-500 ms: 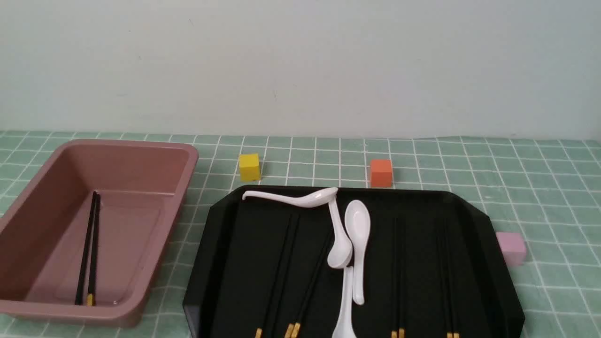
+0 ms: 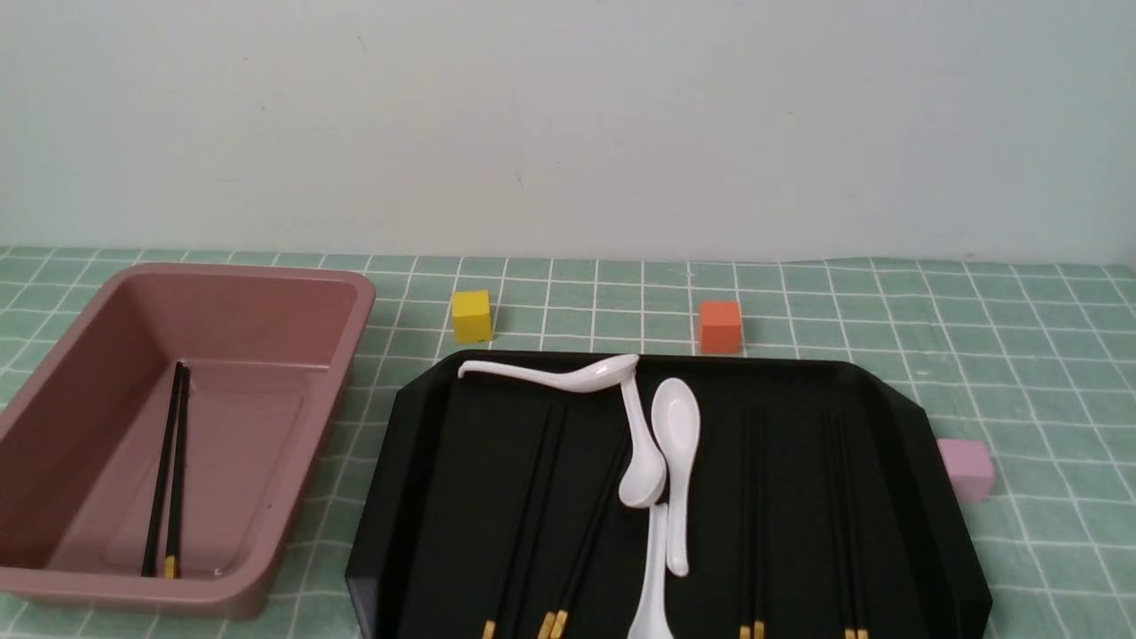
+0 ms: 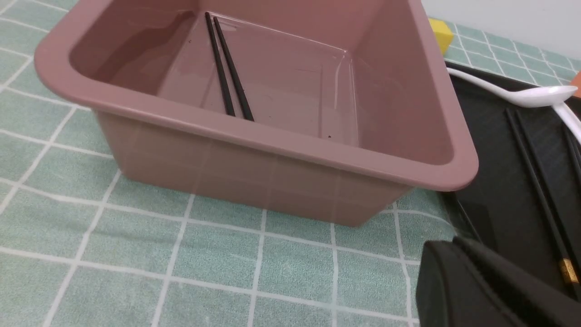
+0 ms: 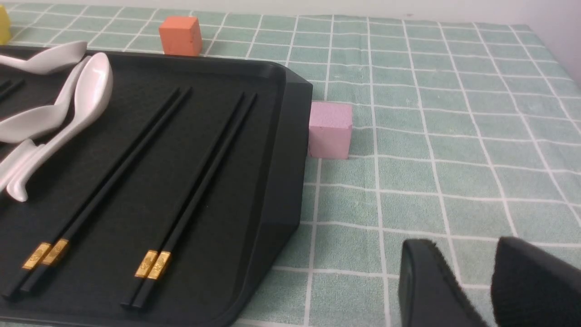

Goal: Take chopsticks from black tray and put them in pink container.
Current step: 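Reach over to the black tray and grasp a pair of chopsticks with the left gripper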

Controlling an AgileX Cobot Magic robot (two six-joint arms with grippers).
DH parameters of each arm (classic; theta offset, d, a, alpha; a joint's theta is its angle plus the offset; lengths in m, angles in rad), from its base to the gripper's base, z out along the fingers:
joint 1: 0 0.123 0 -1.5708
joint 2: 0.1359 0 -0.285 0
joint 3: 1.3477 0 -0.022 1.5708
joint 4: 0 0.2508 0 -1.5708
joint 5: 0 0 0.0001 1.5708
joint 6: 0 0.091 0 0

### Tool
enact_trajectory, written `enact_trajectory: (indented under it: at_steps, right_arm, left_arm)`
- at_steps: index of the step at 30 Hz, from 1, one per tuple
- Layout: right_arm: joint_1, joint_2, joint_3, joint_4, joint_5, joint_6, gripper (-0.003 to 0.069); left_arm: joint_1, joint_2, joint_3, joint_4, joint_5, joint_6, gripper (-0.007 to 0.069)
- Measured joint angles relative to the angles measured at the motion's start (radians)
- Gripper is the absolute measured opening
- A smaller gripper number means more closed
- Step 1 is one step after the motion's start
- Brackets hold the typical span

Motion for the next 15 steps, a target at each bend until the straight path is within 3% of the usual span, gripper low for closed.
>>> enact_trajectory:
  at_steps: [13,15]
  right_arm:
    - [0.000,0.000,0.000,0.000,0.000,0.000,0.0239]
    - [0.000,0.000,0.000,0.000,0.000,0.000,0.0239]
  left_arm:
    - [0.000,0.000,0.000,-0.004,0.000,-0.001,0.0021]
    - [0.000,0.000,0.000,-0.077,-0.001,-0.041,0.0022]
